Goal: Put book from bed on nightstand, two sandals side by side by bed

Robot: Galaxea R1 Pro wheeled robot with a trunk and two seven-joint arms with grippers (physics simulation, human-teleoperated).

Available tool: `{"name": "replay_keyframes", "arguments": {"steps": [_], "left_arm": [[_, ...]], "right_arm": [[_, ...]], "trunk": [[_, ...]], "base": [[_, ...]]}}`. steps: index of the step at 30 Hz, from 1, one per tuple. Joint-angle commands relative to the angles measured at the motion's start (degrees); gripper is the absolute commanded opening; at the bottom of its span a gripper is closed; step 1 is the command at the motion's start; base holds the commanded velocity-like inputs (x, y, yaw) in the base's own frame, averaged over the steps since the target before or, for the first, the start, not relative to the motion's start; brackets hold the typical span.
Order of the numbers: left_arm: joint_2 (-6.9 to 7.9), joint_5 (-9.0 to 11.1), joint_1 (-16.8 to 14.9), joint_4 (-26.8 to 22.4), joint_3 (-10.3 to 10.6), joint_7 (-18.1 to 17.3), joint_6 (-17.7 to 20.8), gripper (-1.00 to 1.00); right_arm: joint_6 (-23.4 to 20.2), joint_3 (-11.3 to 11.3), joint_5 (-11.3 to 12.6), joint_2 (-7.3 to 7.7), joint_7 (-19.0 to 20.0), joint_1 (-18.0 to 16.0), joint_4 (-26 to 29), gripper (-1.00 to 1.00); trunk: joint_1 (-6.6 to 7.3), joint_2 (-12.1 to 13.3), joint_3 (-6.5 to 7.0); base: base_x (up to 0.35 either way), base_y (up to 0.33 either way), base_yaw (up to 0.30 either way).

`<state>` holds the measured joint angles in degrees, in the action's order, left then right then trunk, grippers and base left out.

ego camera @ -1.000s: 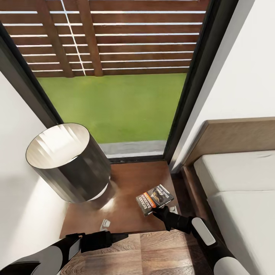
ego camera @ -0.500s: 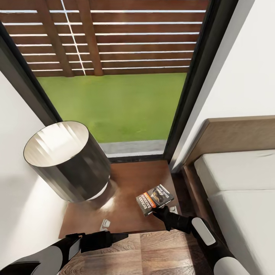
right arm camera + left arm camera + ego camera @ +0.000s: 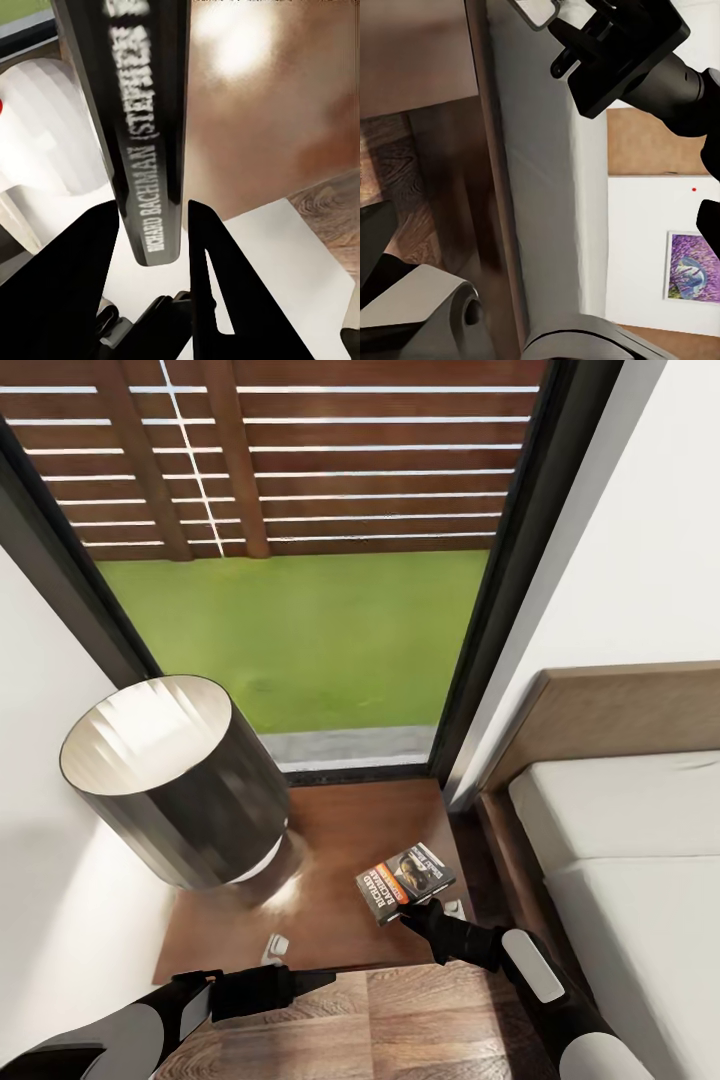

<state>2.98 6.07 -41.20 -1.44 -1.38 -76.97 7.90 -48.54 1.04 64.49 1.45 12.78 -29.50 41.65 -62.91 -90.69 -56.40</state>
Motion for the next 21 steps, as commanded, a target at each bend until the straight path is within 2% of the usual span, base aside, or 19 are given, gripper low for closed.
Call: {"name": "replay_keyframes", "arguments": {"steps": [1,5,16,21], "left_arm": [[0.0,0.08,-0.02,0.0,-0.09,-0.2,0.58,1.0],[0.0,0.08,-0.02,0.04,-0.09,-0.2,0.62,1.0],[0.0,0.08,-0.02,0.03,-0.07,-0.2,0.6,1.0],[0.0,0.08,-0.02,0.04,-0.04,-0.2,0.63,1.0]], "right_arm": [[-0.08,0.1,-0.15,0.04,0.4,-0.03,0.0,-1.0],[-0.06,0.1,-0.15,0.04,0.4,-0.03,0.03,-1.0],[-0.06,0.12,-0.15,0.04,0.4,-0.03,0.09,-1.0],[-0.06,0.11,-0.15,0.04,0.4,-0.03,0.09,-1.0]], "trunk": [[-0.22,-0.43,-0.22],[-1.1,-2.04,-0.94],[-1.1,-2.04,-0.94],[-2.2,-4.04,-1.83]], "base": [[0.0,0.0,0.0],[0.0,0.0,0.0],[0.0,0.0,0.0],[0.0,0.0,0.0]]}}
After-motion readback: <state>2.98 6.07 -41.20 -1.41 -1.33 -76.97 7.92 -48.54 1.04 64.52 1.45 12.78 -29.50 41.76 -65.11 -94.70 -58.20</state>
